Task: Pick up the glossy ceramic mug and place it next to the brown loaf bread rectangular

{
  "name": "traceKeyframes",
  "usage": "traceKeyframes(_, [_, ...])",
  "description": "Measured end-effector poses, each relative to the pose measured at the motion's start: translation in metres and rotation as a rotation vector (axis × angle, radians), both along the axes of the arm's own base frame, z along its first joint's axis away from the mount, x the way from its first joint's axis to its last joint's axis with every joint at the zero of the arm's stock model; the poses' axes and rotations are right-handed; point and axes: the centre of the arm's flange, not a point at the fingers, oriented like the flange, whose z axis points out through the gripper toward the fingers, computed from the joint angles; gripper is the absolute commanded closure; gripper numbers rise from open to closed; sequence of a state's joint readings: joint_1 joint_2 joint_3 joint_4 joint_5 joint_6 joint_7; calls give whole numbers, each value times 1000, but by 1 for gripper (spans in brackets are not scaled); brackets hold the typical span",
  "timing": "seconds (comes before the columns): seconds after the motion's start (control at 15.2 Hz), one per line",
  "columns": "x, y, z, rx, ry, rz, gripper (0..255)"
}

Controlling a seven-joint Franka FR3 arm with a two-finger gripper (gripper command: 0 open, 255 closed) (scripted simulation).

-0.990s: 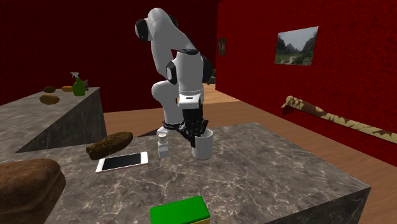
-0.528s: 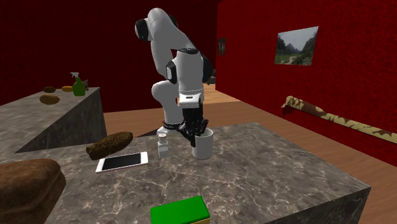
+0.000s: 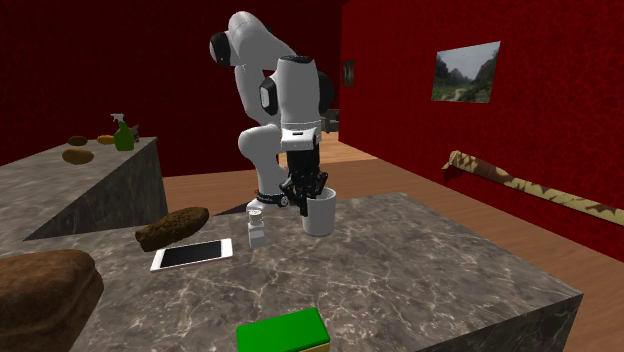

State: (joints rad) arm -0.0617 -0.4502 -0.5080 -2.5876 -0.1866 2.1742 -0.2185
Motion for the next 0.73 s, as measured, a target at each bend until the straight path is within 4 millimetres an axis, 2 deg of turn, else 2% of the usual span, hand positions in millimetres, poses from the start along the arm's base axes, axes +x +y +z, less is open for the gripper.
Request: traceKeyframes(0.73, [-1, -1, 57, 0, 0, 0, 255])
